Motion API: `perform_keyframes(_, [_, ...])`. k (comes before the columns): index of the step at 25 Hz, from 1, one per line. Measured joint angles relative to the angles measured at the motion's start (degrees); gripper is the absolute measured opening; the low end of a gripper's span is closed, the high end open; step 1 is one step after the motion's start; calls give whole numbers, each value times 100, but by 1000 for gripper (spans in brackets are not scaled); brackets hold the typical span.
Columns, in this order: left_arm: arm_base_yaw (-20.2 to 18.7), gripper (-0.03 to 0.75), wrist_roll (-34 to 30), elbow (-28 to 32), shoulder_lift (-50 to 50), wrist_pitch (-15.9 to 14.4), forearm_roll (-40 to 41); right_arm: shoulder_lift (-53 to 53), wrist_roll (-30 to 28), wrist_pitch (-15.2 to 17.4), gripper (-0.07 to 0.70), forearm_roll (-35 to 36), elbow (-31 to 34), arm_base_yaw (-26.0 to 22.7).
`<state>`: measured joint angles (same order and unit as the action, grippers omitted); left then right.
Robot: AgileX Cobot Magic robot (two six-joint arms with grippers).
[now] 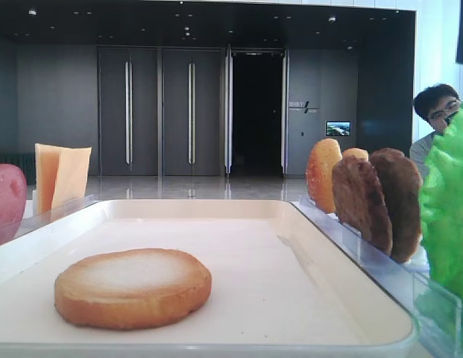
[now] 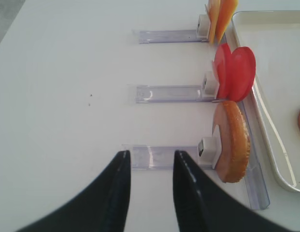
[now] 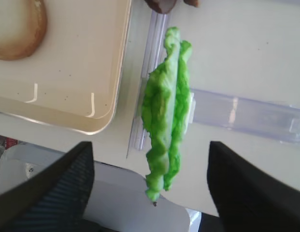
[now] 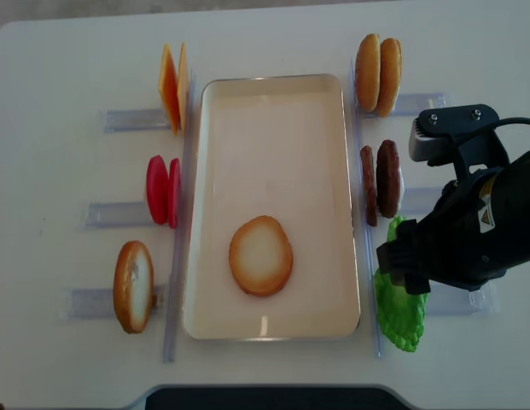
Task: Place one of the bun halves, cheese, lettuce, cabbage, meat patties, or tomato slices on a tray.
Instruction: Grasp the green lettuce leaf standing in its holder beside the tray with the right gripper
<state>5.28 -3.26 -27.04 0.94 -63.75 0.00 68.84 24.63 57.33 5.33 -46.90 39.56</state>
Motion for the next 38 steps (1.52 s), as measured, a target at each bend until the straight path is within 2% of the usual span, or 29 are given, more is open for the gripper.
perform_keyframes(6, [0, 232, 0, 0, 0, 0, 0, 318, 0, -201, 495, -114, 0, 0])
perform_keyframes(13, [0, 231, 0, 0, 0, 0, 0, 384, 0, -250, 471, -166, 0, 0])
perform_keyframes(20, [0, 230, 0, 0, 0, 0, 0, 415, 0, -250, 327, -177, 0, 0])
perform_keyframes(28, [0, 230, 0, 0, 0, 0, 0, 415, 0, -250, 66, -313, 0, 0])
perform_keyframes(38, [0, 226, 0, 0, 0, 0, 0, 415, 0, -199, 61, -386, -12, 0])
